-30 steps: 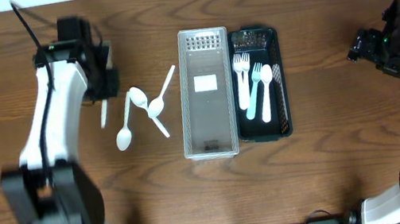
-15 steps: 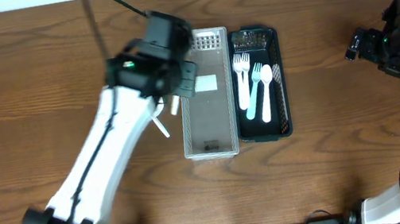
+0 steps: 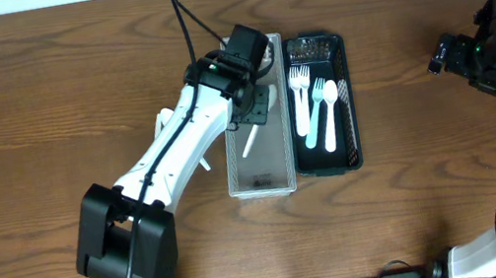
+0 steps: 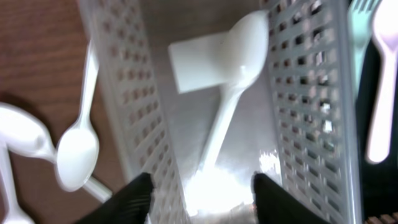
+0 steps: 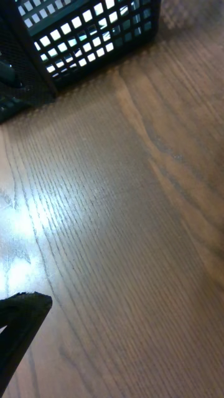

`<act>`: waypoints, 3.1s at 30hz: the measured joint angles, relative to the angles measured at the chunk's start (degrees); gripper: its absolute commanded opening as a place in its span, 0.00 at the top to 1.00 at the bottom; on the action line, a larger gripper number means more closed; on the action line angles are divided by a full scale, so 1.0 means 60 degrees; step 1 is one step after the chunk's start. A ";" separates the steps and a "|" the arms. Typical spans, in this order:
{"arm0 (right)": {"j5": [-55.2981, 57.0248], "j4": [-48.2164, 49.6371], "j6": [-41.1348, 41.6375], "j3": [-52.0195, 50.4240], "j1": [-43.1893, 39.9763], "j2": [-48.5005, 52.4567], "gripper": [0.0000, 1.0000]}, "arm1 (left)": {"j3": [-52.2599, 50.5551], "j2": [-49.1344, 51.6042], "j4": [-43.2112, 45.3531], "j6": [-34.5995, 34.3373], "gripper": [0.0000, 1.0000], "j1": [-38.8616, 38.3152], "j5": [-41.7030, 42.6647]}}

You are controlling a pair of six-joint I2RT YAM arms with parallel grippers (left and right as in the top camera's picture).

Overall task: Pack container
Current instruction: 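Carry the spoon right and drop it into the grey tray, then grasp another white spoon with the left gripper, then carry the spoon into the grey tray and release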

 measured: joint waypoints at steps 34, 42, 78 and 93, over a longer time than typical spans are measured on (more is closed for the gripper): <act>-0.0004 0.0066 -0.0004 0.0000 0.0000 0.0000 0.01 | -0.0499 0.1657 -0.0994 0.2659 0.55 0.4794 -0.0769; -0.0004 0.0062 -0.0004 0.0000 0.0000 0.0000 0.01 | -0.0506 0.1898 -0.1184 0.3151 0.50 0.4794 -0.0208; 0.0000 0.0018 -0.0004 0.0000 0.0000 0.0000 0.01 | 0.0991 -0.1734 -0.1974 0.2113 0.94 0.3158 0.0382; -0.0004 -0.0044 -0.0004 0.0000 0.0000 0.0000 0.01 | 0.0911 0.0164 -0.0073 0.0437 0.61 0.0157 0.1086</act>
